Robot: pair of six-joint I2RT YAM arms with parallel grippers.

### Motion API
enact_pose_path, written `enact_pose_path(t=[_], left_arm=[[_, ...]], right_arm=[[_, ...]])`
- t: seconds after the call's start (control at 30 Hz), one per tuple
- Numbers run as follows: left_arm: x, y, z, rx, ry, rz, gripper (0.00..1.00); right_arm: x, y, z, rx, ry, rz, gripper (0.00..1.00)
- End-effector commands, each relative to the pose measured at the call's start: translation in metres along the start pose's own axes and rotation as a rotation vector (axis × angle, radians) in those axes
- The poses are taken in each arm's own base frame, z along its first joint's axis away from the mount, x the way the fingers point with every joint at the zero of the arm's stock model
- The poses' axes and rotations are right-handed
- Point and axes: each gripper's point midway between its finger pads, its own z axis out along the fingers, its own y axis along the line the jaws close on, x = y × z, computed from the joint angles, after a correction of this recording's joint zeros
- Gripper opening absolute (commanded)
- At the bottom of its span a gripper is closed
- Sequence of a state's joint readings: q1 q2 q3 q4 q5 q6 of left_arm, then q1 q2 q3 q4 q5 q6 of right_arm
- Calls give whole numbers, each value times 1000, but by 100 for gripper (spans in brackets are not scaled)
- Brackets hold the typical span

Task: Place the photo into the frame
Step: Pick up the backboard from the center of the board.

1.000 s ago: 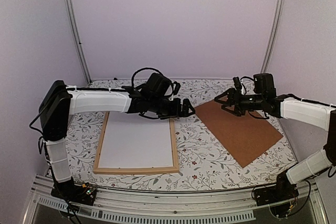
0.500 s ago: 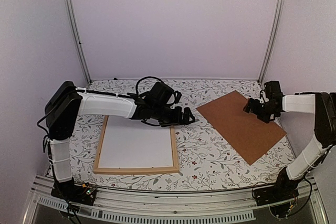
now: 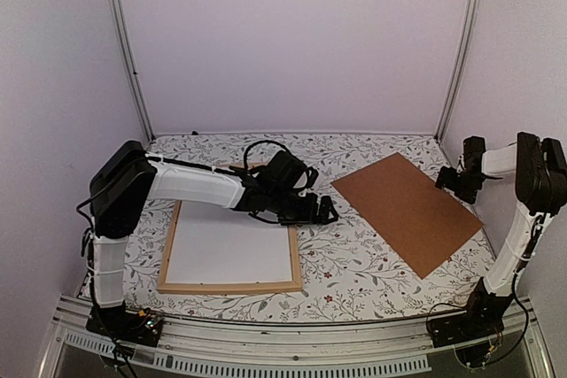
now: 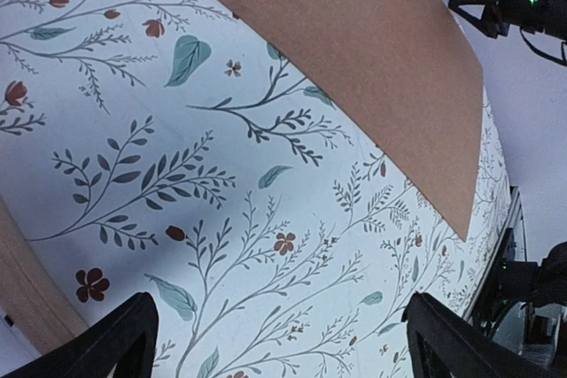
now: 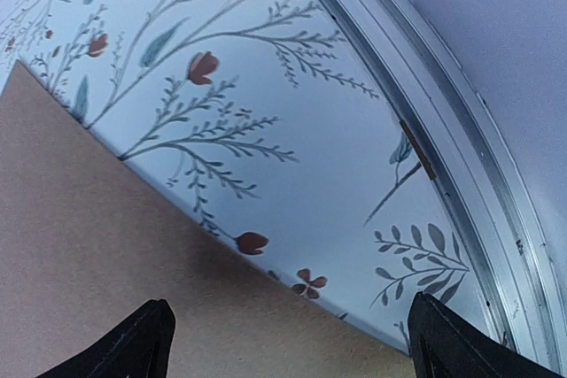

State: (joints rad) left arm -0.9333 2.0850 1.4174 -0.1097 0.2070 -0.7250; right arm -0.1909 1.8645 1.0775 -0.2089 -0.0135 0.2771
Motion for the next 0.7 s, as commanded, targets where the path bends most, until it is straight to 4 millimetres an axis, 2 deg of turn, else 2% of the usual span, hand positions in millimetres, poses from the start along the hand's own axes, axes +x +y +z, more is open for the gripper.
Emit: enact_pose_path(t=[0.0,0.17,0.3,0.53,0.67], left_arm=[[-6,-14,6,40,-7,37,99],[-4,-11,10,37,3,33,99],[-3,-12,13,39,8,25,99],[-5,-13,29,48,24,-1,99],[-4,-9,39,35,34,-14,99]], right_arm=[[4,1,15,-56,44,-7,95],[25,5,16,-105,107,5,94],[49,9,2,-156,147,22,93],[92,29,-38,-330,186,68,88],[110,48,-72,-483,183,106,85]])
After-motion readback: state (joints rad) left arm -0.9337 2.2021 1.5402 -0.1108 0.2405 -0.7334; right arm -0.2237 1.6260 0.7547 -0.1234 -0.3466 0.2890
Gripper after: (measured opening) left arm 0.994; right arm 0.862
